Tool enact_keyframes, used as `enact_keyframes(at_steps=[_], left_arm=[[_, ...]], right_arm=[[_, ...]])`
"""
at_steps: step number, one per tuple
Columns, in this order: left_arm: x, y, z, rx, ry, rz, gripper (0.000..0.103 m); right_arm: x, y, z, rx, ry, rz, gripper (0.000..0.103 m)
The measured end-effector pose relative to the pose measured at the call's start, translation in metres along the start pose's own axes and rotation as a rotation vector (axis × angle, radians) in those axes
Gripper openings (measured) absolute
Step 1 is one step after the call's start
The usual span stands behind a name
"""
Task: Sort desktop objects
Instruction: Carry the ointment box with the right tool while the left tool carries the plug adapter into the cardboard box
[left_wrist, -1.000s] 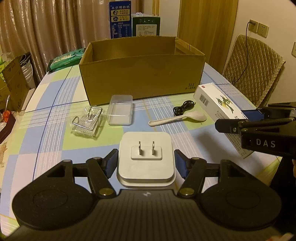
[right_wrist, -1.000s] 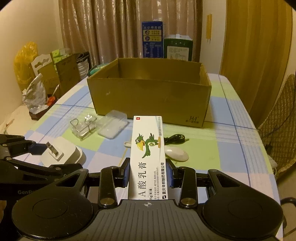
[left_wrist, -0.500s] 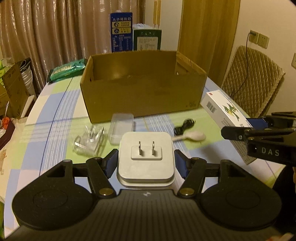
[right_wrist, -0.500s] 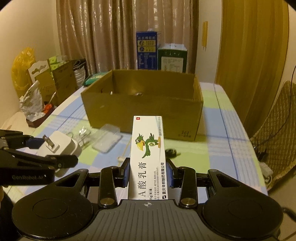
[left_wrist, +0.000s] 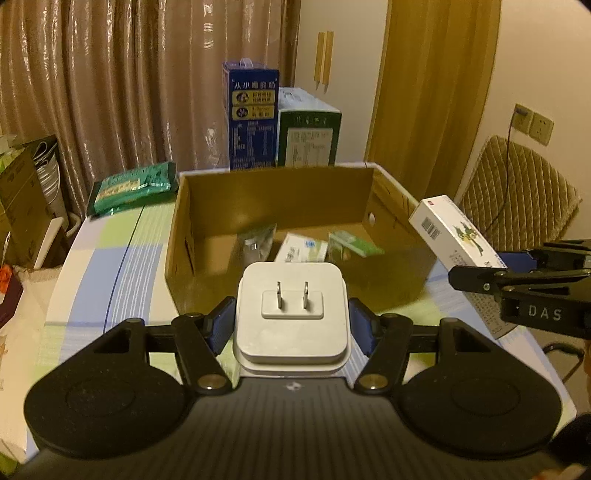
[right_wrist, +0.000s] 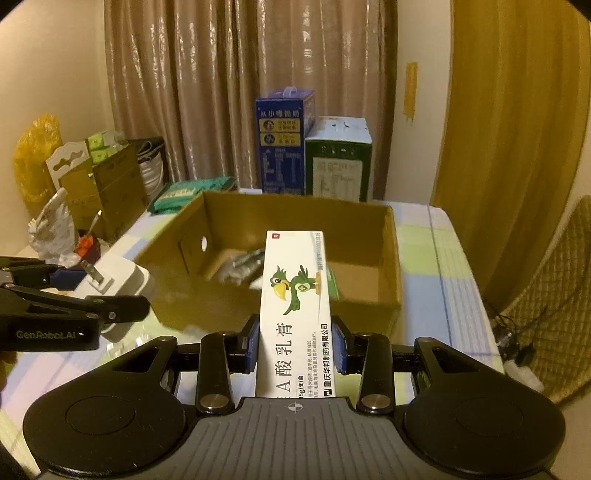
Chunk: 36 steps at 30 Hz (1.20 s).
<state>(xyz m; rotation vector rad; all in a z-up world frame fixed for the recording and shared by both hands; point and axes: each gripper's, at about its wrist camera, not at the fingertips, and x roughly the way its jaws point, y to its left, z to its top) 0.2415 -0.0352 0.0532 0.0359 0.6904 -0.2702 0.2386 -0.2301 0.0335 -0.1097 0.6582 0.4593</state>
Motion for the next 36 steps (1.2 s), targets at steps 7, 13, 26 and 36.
enact_keyframes(at_steps=[7,13,26,36], left_arm=[[0.026,0.012,0.043,0.006,-0.008,-0.009,0.060],[0.050,0.025,0.074,0.003,-0.010,-0.001,0.060],[0.105,0.053,0.085,-0.019,0.039,0.001,0.060],[0.137,0.064,0.082,-0.052,0.071,-0.014,0.060]], right_arm=[[0.032,-0.005,0.047,0.012,-0.004,0.016,0.035],[0.062,-0.008,0.070,0.014,0.009,0.017,0.035],[0.124,-0.017,0.078,0.021,0.082,0.008,0.035],[0.148,-0.023,0.077,0.040,0.104,0.005,0.035]])
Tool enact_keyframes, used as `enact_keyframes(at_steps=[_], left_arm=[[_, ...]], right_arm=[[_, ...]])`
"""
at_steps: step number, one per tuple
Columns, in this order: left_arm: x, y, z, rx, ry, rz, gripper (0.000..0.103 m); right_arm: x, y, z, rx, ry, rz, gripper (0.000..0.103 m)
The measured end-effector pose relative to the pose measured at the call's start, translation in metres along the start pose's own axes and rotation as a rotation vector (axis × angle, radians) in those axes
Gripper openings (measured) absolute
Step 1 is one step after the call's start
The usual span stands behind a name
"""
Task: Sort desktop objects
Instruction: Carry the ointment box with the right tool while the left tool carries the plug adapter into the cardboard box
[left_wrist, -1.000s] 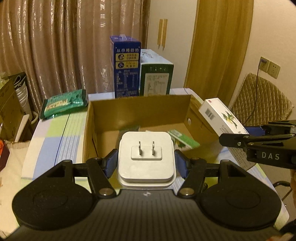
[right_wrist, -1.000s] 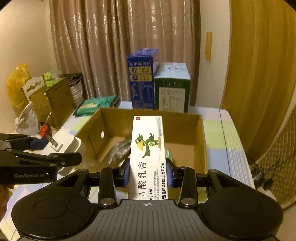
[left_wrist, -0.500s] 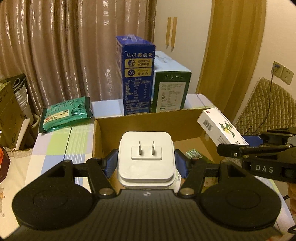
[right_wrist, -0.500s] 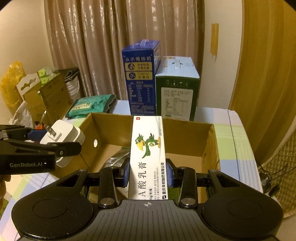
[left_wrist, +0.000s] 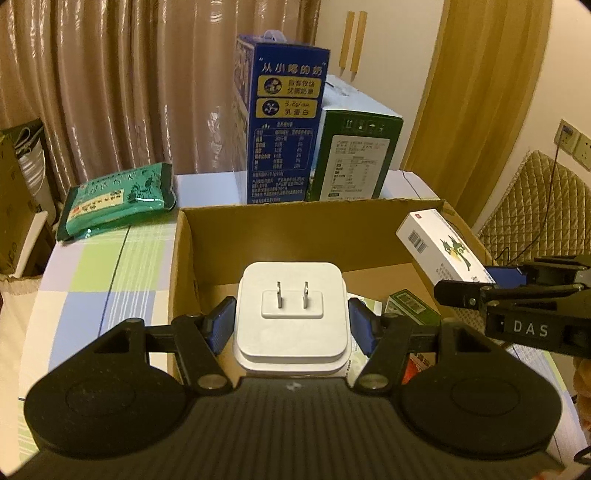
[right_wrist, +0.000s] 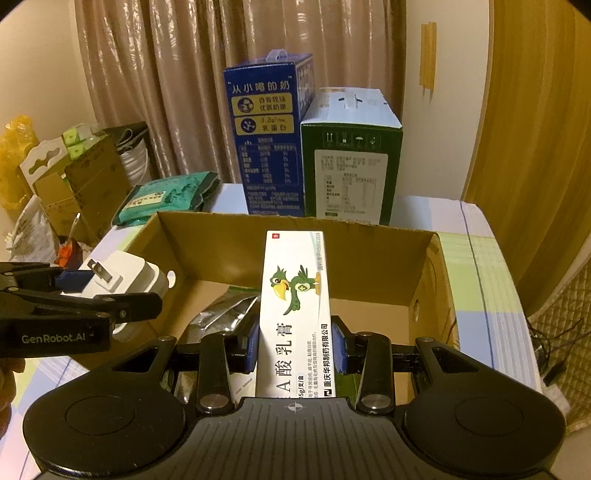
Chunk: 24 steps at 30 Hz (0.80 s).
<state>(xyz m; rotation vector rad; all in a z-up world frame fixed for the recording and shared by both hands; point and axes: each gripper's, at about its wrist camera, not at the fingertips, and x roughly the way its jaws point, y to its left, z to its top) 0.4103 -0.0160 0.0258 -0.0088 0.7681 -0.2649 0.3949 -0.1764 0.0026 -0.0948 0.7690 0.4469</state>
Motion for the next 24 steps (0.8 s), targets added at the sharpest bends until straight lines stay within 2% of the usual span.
enact_keyframes(at_steps=[6,16,21,22,24], left_arm=[[0.013,0.007,0.001,-0.045,-0.001,-0.002,0.061],[0.003,0.014,-0.004,-0.040,-0.021,0.003,0.061],[-0.003,0.017,-0.006,-0.032,-0.029,0.014,0.061],[-0.004,0.018,-0.007,-0.031,-0.030,0.019,0.061],[-0.006,0.017,-0.010,-0.023,-0.029,0.025,0.061]], right_arm=[[0.010,-0.001,0.000,0.018,0.012,0.004,0.035],[0.016,0.006,0.005,0.017,0.007,0.007,0.035],[0.018,0.006,0.010,0.049,-0.044,0.046,0.035],[0.018,0.006,0.011,0.060,-0.066,0.063,0.037],[0.019,0.003,0.013,0.092,-0.077,0.076,0.049]])
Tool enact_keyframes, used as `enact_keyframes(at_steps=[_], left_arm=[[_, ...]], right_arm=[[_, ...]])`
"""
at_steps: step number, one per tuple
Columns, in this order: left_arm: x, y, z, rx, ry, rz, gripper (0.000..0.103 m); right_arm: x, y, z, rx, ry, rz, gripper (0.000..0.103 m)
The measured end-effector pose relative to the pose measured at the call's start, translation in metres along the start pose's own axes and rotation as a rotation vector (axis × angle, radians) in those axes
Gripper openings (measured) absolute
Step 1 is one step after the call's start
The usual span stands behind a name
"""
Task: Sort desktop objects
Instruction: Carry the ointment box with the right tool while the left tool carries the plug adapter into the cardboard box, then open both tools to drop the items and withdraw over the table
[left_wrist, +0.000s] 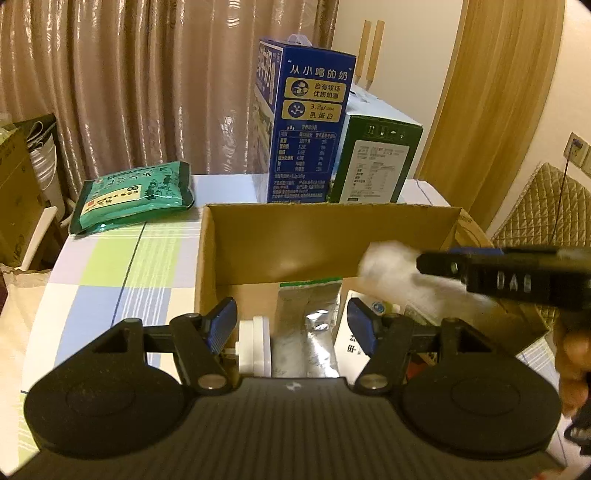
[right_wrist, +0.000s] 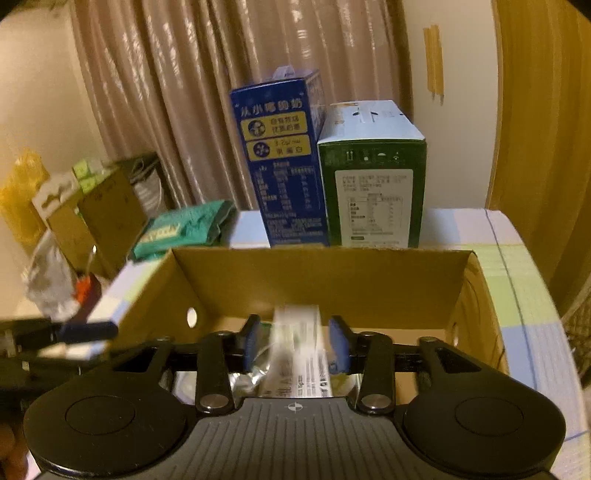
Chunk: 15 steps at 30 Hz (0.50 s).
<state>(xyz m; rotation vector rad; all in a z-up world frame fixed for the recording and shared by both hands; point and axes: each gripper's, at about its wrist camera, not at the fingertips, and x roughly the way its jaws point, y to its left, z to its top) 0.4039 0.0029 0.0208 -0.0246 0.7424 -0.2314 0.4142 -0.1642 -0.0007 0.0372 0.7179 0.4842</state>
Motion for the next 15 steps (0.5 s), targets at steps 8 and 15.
enact_keyframes(at_steps=[8,15], left_arm=[[-0.005,-0.006,-0.011,0.047,0.009,0.016,0.062],[-0.017,-0.016,-0.018,0.058,0.013,0.013,0.067]], right_arm=[[-0.015,0.002,-0.009,-0.017,-0.016,-0.020,0.053],[-0.038,0.003,-0.016,-0.015,-0.032,-0.018,0.054]])
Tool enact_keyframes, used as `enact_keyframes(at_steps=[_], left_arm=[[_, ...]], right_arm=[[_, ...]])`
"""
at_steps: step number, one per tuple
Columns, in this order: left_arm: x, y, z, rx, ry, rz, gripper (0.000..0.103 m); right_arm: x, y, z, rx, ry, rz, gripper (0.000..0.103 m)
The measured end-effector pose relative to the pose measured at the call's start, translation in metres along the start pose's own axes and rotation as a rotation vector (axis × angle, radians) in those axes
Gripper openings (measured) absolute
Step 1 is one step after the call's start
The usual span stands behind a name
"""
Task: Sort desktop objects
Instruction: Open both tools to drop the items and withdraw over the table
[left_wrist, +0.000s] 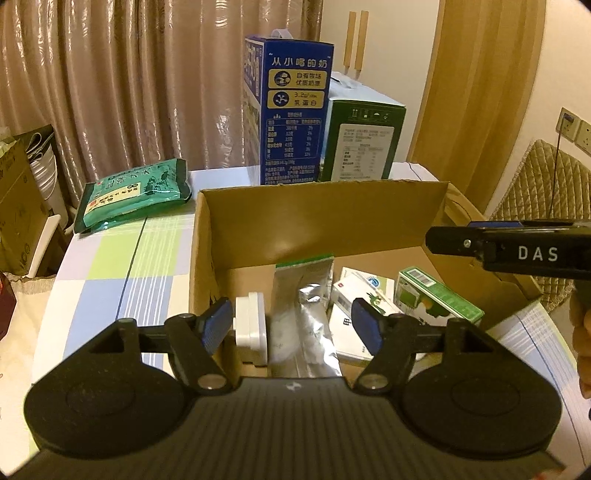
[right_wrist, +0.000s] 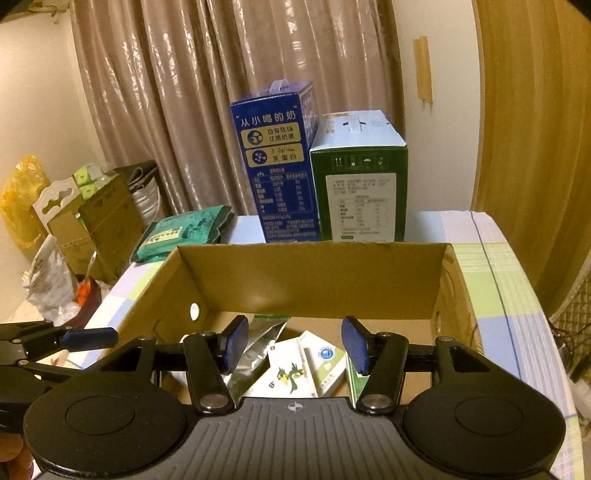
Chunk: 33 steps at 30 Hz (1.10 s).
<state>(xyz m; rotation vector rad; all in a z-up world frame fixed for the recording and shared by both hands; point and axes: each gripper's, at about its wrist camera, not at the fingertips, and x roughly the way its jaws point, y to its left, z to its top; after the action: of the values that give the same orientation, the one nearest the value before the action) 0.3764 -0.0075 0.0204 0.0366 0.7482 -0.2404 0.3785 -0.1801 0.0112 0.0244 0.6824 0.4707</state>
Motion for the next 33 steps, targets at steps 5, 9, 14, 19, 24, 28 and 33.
enact_keyframes(at_steps=[5,9,14,19,24,28,33], left_arm=[[-0.016,-0.009,-0.005,0.022,0.001,-0.001,0.068],[-0.030,-0.015,-0.010,0.031,-0.002,0.003,0.071],[-0.049,-0.023,-0.018,0.047,-0.002,0.005,0.073],[-0.071,-0.026,-0.030,0.045,-0.010,0.003,0.079],[-0.091,-0.016,-0.052,0.020,0.000,0.026,0.084],[-0.107,-0.004,-0.076,-0.006,0.015,0.048,0.089],[-0.125,0.014,-0.111,-0.042,0.035,0.084,0.097]], right_arm=[[-0.020,-0.001,-0.006,-0.002,-0.014,-0.008,0.057],[-0.039,-0.003,-0.012,0.011,-0.021,-0.010,0.061],[-0.061,-0.002,-0.021,0.008,-0.027,-0.017,0.067],[-0.087,0.000,-0.033,0.000,-0.038,-0.023,0.082],[-0.110,0.000,-0.052,-0.002,-0.043,-0.034,0.089],[-0.128,-0.003,-0.072,0.033,-0.034,-0.042,0.093],[-0.147,-0.010,-0.106,0.098,-0.009,-0.056,0.096]])
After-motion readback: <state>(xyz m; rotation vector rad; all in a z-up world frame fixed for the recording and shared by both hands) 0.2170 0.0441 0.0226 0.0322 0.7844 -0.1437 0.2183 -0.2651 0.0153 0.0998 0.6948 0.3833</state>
